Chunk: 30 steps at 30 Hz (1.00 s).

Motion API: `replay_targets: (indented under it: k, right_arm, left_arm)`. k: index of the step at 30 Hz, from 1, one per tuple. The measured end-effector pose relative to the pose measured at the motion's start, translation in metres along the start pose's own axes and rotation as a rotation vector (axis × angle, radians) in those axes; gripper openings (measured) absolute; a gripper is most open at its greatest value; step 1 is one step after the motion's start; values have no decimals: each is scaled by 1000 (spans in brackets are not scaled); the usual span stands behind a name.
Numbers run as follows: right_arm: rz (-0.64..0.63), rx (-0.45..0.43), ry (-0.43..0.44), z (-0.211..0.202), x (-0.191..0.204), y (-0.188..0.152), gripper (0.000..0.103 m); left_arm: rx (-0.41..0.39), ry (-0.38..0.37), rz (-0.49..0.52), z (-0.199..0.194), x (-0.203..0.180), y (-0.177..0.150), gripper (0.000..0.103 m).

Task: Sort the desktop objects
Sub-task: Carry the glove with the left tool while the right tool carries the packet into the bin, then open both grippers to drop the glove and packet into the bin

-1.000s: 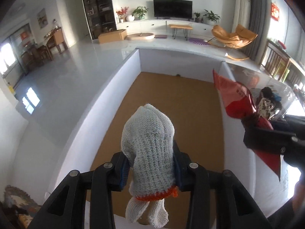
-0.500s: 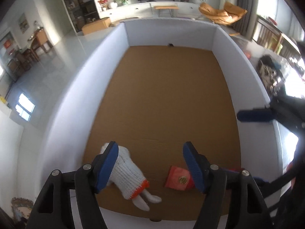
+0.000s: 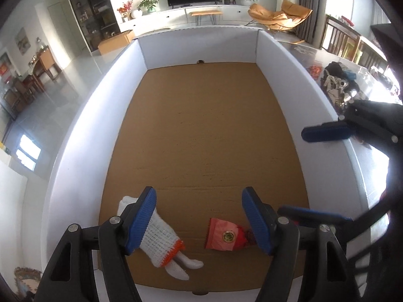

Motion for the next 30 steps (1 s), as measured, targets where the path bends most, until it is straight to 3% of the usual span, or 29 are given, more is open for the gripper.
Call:
replay_targets:
  k: [2,5,7,9,15,18,22,26,30]
  right_arm:
    - [17,-25,26,-4,-5,-2,78]
    - [31,-59,23,-5,-12,2,82]
    - [43,-96,23,-11,-16,6,89]
    - [69,-145,25,-26,-20,6,95]
    - [143,-315,-40,-83,-47,-16,103]
    - [219,-379,-133,-114,-68,-59,103]
    - [339,-374,-217,-130,-95,-133,103]
    - [493,-332,-212,-129,-121,-222,103]
    - [657,-319,-256,-138,-154,-293,103]
  left_arm:
    - [-9,-35,-36,-2,0,4,70]
    - [-46,-124,-166,-10,11,10,71]
    - [-68,-219,-290,-17,19,11,90]
    - [-102,-268,-361,-25,27,13,99]
    - [-180,-225,-385,-55,29,24,101]
    - [-221,-203,-369,-73,17,28,101]
    - [-281,-223,-284,-106,-26,34,101]
    - [-289,-319,-167,-137,-100,31,101]
    - [-236,-410,-17,-149,-190,19,101]
Point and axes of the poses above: each gripper's, at about its wrist camera, not at the fingertips, and z roughly the way its jaws point, x to its left, y to its top, the point moved 10 cm from there along z, roughly the way its jaws point, and after that the axes turned 7 degrees about -z, right-handed, at the moved point
